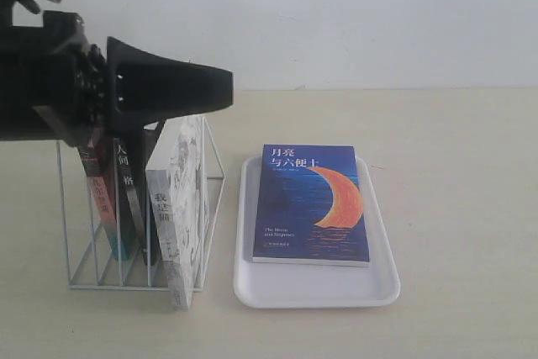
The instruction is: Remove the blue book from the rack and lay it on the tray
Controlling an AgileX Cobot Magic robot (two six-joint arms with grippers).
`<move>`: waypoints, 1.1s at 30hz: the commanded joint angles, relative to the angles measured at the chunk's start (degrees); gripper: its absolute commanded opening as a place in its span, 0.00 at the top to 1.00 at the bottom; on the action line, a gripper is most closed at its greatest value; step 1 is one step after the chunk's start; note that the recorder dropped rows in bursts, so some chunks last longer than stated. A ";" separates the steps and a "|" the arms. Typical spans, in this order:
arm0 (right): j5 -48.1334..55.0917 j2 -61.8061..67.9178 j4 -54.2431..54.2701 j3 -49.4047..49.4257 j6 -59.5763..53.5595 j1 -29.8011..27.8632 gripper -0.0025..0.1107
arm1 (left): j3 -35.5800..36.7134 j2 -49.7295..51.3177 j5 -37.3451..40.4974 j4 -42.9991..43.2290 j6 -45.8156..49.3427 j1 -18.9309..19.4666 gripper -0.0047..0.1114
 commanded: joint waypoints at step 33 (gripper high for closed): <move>-0.43 -0.26 -0.15 -0.07 0.00 -0.19 0.98 | 30.07 -57.56 34.00 -5.97 7.24 0.13 0.92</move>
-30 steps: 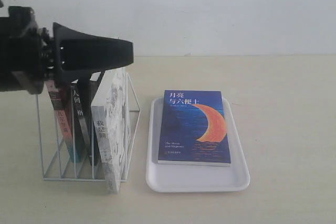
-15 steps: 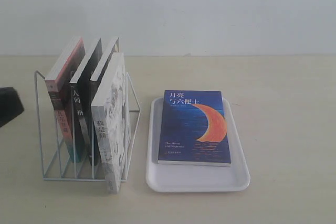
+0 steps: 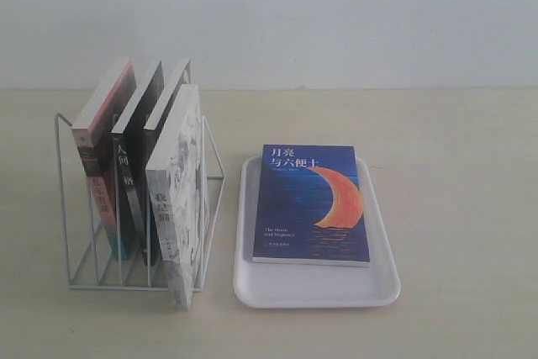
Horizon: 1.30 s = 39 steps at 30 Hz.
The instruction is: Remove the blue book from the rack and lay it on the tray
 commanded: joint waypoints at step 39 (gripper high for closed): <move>-0.43 -0.26 -0.15 -0.07 0.00 -0.19 0.98 | 12.86 -17.54 30.13 -75.24 74.69 15.19 0.92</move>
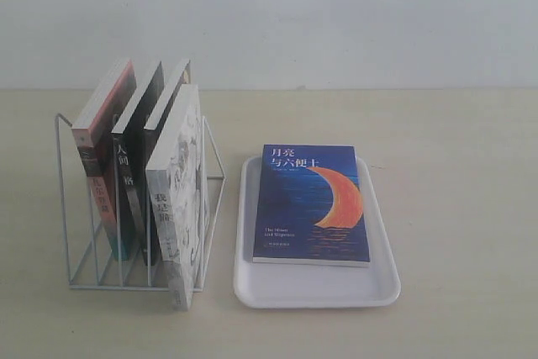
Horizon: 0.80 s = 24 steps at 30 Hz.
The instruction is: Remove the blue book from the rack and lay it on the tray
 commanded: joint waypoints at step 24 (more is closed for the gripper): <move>-0.44 -0.26 -0.15 -0.07 0.00 -0.19 0.98 | 0.17 -0.11 21.32 7.14 5.32 9.39 0.92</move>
